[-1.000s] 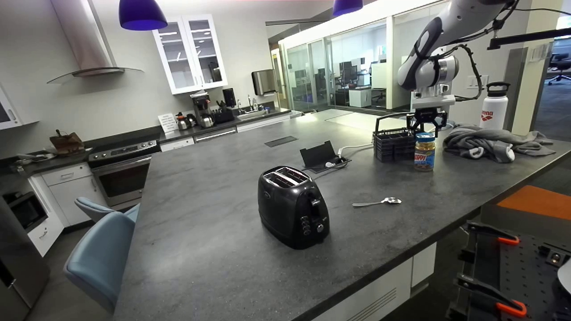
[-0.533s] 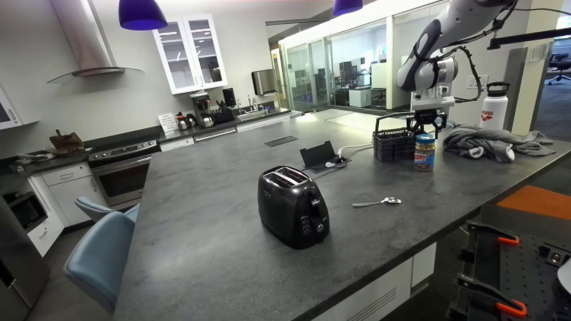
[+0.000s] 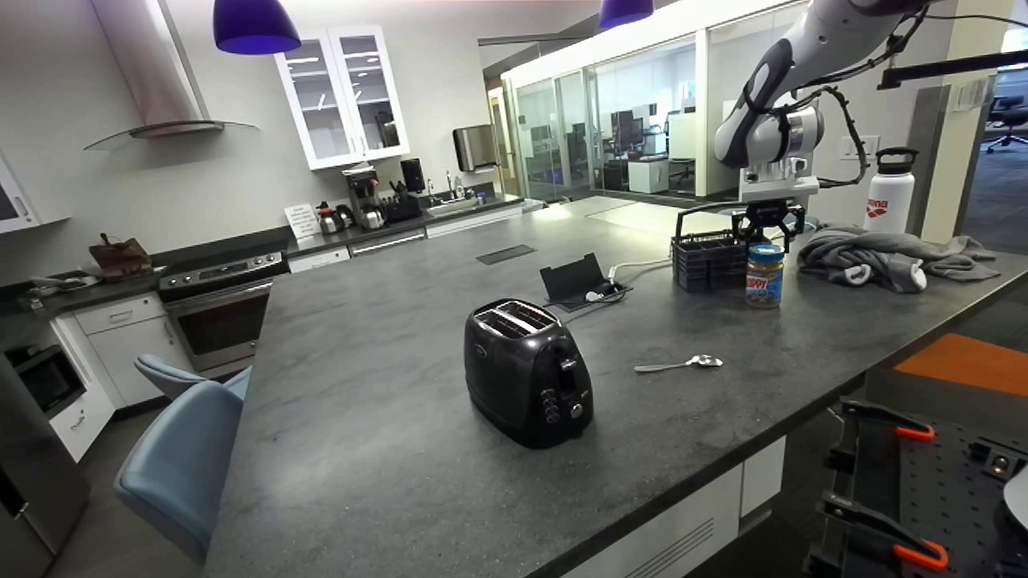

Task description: Put the blue lid on the peanut butter bottle

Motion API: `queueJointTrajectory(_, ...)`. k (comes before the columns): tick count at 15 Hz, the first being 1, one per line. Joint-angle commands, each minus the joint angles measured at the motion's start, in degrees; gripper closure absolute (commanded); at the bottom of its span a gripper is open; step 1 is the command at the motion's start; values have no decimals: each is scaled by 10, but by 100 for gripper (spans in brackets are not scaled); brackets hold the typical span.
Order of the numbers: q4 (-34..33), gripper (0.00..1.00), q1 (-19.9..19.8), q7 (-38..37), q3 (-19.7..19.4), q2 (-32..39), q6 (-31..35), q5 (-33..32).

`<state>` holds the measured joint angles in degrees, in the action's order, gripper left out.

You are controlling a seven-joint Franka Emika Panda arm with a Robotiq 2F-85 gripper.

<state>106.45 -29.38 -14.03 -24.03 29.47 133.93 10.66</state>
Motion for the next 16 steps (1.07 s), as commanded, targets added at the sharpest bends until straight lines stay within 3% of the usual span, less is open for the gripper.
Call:
queueJointTrajectory(1,-6,45,4,-15,-2,3,-3,-6)
queueJointTrajectory(13,-2,45,9,-31,-7,6,10,-15)
queueJointTrajectory(14,-2,38,9,-30,-6,5,7,-15)
queueJointTrajectory(15,-2,5,9,-31,-7,4,7,-16)
queueJointTrajectory(16,-2,4,9,-30,-6,4,5,-15)
